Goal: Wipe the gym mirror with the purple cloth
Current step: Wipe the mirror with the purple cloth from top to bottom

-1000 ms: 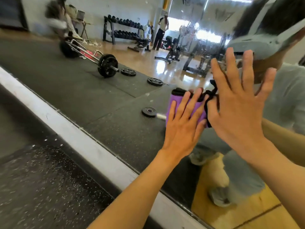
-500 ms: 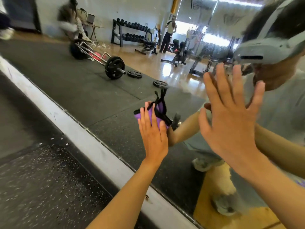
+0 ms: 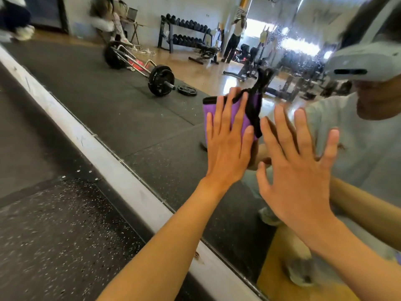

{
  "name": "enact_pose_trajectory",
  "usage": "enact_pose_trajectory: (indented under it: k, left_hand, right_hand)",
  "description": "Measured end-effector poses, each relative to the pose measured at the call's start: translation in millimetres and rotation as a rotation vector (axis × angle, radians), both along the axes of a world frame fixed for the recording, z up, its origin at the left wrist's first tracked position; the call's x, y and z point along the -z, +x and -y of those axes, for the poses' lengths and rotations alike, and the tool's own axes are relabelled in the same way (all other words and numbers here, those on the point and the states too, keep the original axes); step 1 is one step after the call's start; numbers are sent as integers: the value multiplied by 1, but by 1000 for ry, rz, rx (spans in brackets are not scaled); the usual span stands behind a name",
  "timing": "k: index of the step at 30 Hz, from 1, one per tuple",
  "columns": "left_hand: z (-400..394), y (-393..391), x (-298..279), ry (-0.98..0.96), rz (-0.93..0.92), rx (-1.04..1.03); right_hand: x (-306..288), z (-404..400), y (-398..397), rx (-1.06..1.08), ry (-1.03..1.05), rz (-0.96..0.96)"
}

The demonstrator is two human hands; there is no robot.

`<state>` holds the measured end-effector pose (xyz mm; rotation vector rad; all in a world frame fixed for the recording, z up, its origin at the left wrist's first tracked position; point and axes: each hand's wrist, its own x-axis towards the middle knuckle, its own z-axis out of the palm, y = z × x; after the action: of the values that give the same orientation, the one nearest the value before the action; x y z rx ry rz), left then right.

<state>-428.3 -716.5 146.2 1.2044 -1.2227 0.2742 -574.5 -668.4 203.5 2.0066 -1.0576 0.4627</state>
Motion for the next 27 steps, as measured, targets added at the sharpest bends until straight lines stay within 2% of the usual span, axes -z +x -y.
enact_pose_trajectory:
  k: [2, 3, 7, 10, 13, 15, 18, 22, 24, 25, 27]
  left_hand:
    - [5, 11, 7, -24, -4, -24]
    - [7, 16, 18, -16, -90, -42]
    - [3, 16, 91, 171, -707, -37]
    - [-12, -19, 136, 260, -906, -17]
    - [-29, -70, 140, 301, -908, 59]
    - [-39, -103, 136, 298, -717, 104]
    - [-50, -154, 149, 325, -293, 42]
    - [-59, -186, 163, 296, -172, 84]
    - [-57, -179, 168, 256, -235, 123]
    - [-55, -173, 172, 257, -351, 117]
    - [-52, -159, 178, 272, -699, 99]
  right_hand:
    - [-1, 0, 1, 0, -2, -12]
    - [-1, -1, 1, -1, 0, -15]
    - [0, -3, 2, -13, 3, -3]
    - [2, -2, 4, -12, 22, 2]
    - [13, -1, 2, -6, 34, -62]
    - [22, 0, -5, -3, 34, -103]
    - [29, 3, -16, -25, 39, -128]
    - [28, 1, -20, -40, 41, -147]
    - [28, -2, -20, -36, 35, -155]
    - [28, -3, -20, -35, 31, -165]
    - [28, -2, -20, -25, 21, -179]
